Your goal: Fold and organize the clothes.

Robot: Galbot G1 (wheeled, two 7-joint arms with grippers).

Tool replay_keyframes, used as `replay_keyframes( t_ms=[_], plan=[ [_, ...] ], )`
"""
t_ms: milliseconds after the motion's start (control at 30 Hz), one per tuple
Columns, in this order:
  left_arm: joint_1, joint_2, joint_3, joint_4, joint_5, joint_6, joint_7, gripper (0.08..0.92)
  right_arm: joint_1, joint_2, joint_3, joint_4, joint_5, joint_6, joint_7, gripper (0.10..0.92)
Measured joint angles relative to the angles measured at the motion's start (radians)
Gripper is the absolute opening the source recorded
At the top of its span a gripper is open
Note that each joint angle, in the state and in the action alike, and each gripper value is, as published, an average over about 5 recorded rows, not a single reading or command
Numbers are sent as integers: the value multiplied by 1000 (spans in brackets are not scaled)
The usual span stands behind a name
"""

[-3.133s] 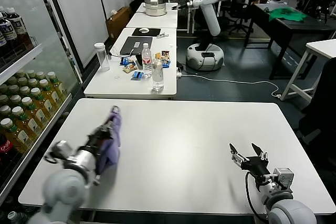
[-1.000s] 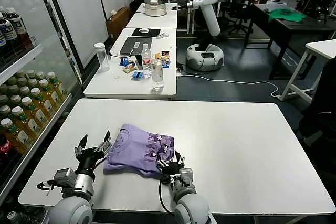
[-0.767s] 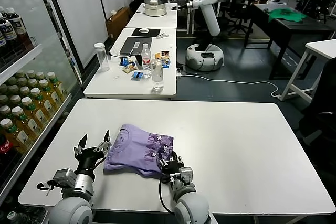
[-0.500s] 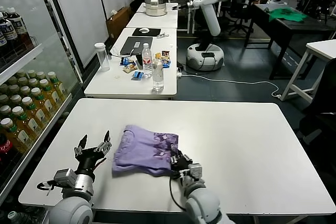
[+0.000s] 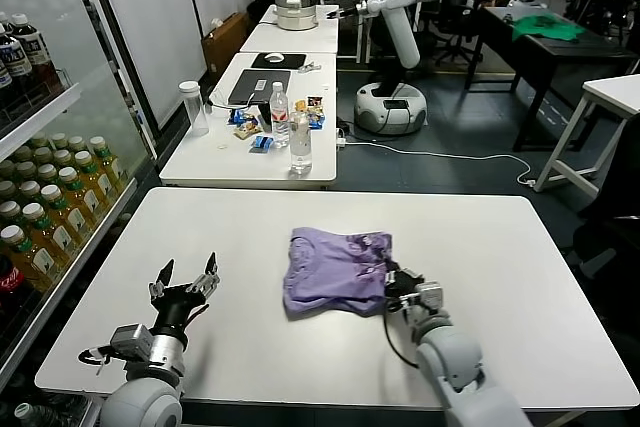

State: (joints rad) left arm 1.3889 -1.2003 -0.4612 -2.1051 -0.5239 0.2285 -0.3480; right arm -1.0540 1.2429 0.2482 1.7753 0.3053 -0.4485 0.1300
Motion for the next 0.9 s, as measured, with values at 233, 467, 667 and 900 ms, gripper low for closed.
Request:
replay_keyframes(
  t_ms=[233,467,667,900],
  plan=[
    [4,-14,21,-3,23,0,10,823,-37,-64,93,36,-25,45,-44,330],
    [14,-21,39,-14,36,0,24,823,-100,-83,178,95,-35,112,-51,528],
    [29,-23,42,-33,42,-9,49,823,-191,-84,257,191,-41,150,-75,701],
    [49,-20,40,-57,57,-29,85,823,-322,-65,325,290,-67,194,-112,819]
  ],
)
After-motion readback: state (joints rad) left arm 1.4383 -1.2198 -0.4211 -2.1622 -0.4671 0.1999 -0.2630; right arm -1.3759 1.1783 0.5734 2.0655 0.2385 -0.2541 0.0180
